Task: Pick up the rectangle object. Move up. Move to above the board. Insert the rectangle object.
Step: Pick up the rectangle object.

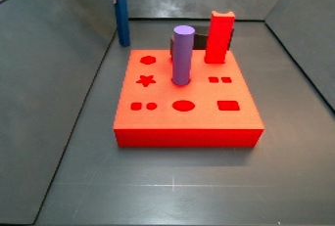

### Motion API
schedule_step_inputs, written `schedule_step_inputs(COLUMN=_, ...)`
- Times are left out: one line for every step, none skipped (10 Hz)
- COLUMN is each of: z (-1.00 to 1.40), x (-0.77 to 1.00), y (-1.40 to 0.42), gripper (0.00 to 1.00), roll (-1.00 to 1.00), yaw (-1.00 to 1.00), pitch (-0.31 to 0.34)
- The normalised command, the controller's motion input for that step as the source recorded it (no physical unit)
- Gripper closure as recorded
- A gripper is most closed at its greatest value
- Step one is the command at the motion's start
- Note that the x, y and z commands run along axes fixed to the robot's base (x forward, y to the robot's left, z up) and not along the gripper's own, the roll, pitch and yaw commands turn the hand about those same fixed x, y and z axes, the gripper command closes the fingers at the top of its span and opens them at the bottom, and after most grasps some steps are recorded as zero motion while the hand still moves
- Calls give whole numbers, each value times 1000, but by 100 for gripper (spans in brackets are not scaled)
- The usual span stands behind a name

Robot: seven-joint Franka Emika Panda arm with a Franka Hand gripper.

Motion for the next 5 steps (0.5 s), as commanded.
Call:
schedule_step_inputs(z=0, x=0, y=0, gripper=100, roll=0, yaw=0, pitch=0)
schedule_step_inputs(z=0, x=0, y=0, gripper=100, roll=0, yaw=0, pitch=0)
schedule_step_inputs(z=0, x=0, y=0, gripper=100, roll=0, yaw=0, pitch=0)
schedule_step_inputs(z=0, x=0, y=0, gripper=100, roll=0, yaw=0, pitch=0)
schedule_step_inputs(z=0, x=0, y=0, gripper=100, roll=0, yaw=0, pitch=0)
